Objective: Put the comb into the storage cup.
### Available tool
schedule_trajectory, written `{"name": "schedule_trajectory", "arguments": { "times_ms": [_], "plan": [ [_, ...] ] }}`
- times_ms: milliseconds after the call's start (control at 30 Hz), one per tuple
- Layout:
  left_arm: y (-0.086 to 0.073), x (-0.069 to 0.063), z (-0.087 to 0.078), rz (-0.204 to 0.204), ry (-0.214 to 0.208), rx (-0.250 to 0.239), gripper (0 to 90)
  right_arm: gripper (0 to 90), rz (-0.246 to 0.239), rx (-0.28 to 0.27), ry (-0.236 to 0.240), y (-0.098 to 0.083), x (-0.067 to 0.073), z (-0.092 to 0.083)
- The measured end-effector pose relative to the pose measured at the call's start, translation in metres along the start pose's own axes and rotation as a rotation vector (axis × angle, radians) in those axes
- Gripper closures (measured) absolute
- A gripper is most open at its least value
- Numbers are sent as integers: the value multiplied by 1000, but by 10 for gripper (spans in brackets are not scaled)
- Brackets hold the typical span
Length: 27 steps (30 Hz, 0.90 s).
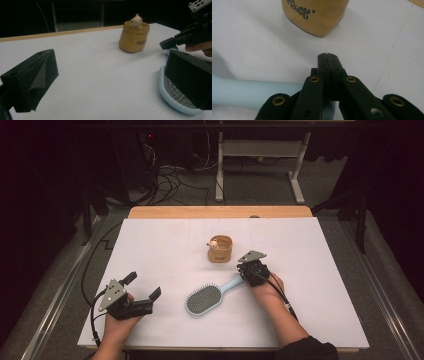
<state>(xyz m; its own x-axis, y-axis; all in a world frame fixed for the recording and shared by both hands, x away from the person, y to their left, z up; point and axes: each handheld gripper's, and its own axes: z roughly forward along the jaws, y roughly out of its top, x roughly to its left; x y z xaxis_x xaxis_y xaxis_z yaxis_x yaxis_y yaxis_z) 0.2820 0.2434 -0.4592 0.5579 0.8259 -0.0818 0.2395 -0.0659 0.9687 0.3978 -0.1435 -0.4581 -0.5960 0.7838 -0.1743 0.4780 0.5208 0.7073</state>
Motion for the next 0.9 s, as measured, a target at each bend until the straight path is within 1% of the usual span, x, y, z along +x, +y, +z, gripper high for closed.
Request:
{"name": "schedule_trajectory", "arguments": {
  "times_ms": [167,267,333,433,567,600,700,767,900],
  "plan": [
    [0,0,0,-1,0,1,2,900,2,1,2,-7,-1,-7],
    [0,0,0,-3,1,-1,2,900,8,-1,4,-16,-1,-16],
    [0,0,0,-3,2,-1,2,900,6,1,4,-18,-1,-18],
    [0,0,0,-3,3,-3,2,900,20,-9,18,-28,-1,-28],
    [0,0,0,-4,5,-4,2,900,23,-21,32,-38,1,-38],
    [0,0,-1,-4,6,-5,2,900,28,-22,34,-40,1,-40],
    [0,0,-1,-4,7,-6,2,900,19,-22,38,-46,4,-46],
    [0,0,-1,-3,7,-7,2,900,33,-30,46,-51,6,-51],
    [1,0,-2,-4,9,-9,2,900,24,-37,60,-60,11,-61]
  ]
}}
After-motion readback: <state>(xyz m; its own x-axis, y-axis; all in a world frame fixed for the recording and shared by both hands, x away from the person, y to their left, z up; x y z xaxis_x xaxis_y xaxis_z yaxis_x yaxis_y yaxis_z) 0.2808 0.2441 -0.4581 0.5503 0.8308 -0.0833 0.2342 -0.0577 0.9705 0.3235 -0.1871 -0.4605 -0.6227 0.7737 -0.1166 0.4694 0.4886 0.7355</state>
